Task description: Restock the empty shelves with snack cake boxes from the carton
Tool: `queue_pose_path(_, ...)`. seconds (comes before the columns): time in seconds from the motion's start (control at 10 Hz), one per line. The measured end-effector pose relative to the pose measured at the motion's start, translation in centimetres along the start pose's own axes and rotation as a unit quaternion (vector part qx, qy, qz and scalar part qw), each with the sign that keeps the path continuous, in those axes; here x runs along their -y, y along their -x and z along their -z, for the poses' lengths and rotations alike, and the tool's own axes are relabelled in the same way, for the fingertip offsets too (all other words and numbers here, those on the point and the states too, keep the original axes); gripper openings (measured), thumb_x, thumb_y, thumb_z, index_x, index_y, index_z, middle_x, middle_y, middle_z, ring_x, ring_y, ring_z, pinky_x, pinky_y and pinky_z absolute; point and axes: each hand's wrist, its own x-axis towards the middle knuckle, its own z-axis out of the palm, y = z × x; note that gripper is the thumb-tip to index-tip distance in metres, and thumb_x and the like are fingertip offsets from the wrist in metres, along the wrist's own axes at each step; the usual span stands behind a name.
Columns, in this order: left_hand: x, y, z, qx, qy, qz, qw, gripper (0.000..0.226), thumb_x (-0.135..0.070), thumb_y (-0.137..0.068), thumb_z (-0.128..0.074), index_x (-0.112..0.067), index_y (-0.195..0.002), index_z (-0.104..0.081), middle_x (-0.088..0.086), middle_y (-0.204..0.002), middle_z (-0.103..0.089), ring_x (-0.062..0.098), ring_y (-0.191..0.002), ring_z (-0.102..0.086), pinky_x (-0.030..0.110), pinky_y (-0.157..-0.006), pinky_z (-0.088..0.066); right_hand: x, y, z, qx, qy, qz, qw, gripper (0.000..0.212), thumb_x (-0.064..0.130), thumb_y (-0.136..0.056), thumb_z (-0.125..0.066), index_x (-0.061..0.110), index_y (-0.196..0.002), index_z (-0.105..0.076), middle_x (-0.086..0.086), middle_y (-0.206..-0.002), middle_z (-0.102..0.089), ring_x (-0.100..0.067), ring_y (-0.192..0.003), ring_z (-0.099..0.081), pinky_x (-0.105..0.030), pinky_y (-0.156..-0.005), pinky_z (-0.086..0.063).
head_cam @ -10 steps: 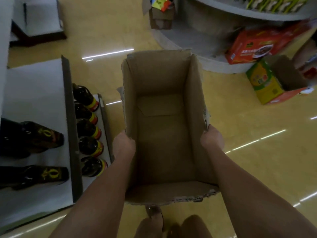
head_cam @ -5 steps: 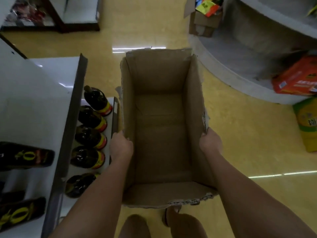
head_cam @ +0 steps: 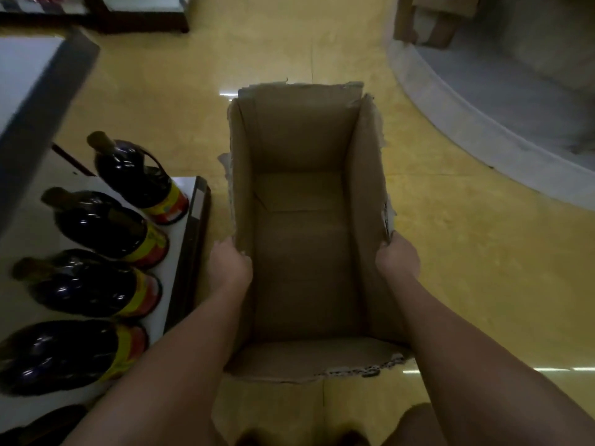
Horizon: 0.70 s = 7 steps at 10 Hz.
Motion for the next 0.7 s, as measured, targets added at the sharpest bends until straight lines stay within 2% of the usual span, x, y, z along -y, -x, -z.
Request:
queue_pose_path(0.1, 0.2, -2.4, -2.9, 0.015, 0.000, 0.010, 1.000, 0.029, -0.014, -0.094, -0.054, -0.011, -0.122, -0.056, 0.010, -0.113, -0.061, 0.017, -0.088, -0.056, 0.030, -0.070, -0.047, -0.6, -2.8, -2.4, -0.004, 0.010, 0.004, 1.000, 0.026, 0.012, -0.098, -0.038, 0.003, -0.118, -0.052, -0.018, -0.121, -0.058, -0.035, -0.112, -0.053, -0.031, -0.074, -0.033)
queue_pose_path(0.2, -0.1, -3.6, -4.1, 0.022, 0.000, 0.000, 1.000, 0.029, -0.013, -0.095, -0.052, -0.010, -0.124, -0.053, 0.009, -0.104, -0.055, 0.015, -0.082, -0.048, 0.027, -0.068, -0.040, -1.1, -4.3, -3.6, 0.004, 0.022, 0.006, 1.000, 0.028, 0.014, -0.099, -0.038, 0.003, -0.122, -0.051, -0.018, -0.123, -0.057, -0.034, -0.114, -0.053, -0.033, -0.079, -0.038)
queue_pose_path(0.3, -0.4, -4.2, -4.6, 0.018, -0.030, -0.009, 0.999, 0.022, -0.013, -0.094, -0.053, -0.008, -0.116, -0.055, 0.005, -0.091, -0.047, 0.015, -0.077, -0.048, 0.026, -0.063, -0.038, -1.4, -5.0, -4.3, -0.009, 0.029, 0.000, 1.000, 0.027, 0.013, -0.098, -0.040, 0.003, -0.120, -0.052, -0.018, -0.121, -0.058, -0.035, -0.112, -0.054, -0.034, -0.081, -0.040)
queue_pose_path(0.4, -0.5, -4.2, -4.4, 0.017, -0.027, -0.003, 0.999, 0.021, -0.014, -0.094, -0.054, -0.009, -0.114, -0.055, 0.004, -0.091, -0.048, 0.014, -0.076, -0.049, 0.025, -0.064, -0.040, -1.8, -5.3, -4.6, -0.019, 0.021, -0.001, 1.000, 0.024, 0.012, -0.096, -0.042, 0.003, -0.115, -0.053, -0.018, -0.117, -0.060, -0.035, -0.109, -0.055, -0.034, -0.078, -0.039)
queue_pose_path(0.5, 0.1, -3.8, -3.6, 0.030, -0.022, -0.001, 0.999, 0.024, -0.014, -0.094, -0.053, -0.009, -0.118, -0.053, 0.004, -0.094, -0.047, 0.014, -0.079, -0.049, 0.026, -0.065, -0.041, -2.4, -5.2, -4.3, -0.002, 0.011, 0.006, 1.000, 0.027, 0.012, -0.095, -0.043, 0.004, -0.119, -0.051, -0.019, -0.120, -0.059, -0.034, -0.111, -0.055, -0.032, -0.076, -0.037)
queue_pose_path(0.6, -0.4, -4.0, -1.9, 0.050, 0.034, -0.024, 0.998, 0.048, -0.017, -0.094, -0.055, -0.012, -0.139, -0.039, 0.009, -0.128, -0.047, 0.024, -0.114, -0.051, 0.037, -0.090, -0.048, -2.2, -5.6, -2.3, -0.028, -0.069, 0.034, 0.997, 0.037, 0.014, -0.096, -0.046, 0.004, -0.132, -0.045, -0.021, -0.128, -0.055, -0.036, -0.115, -0.054, -0.036, -0.085, -0.042)
queue_pose_path(0.7, -4.1, -2.9, 2.1, 0.020, 0.221, -0.104, 0.970, 0.063, -0.019, -0.091, -0.061, -0.019, -0.146, -0.031, 0.009, -0.147, -0.035, 0.025, -0.132, -0.039, 0.040, -0.104, -0.040, 0.0, -5.0, 3.3, -0.170, -0.233, 0.104, 0.952, 0.036, 0.010, -0.095, -0.050, 0.006, -0.131, -0.050, -0.018, -0.129, -0.057, -0.034, -0.116, -0.054, -0.038, -0.093, -0.042)
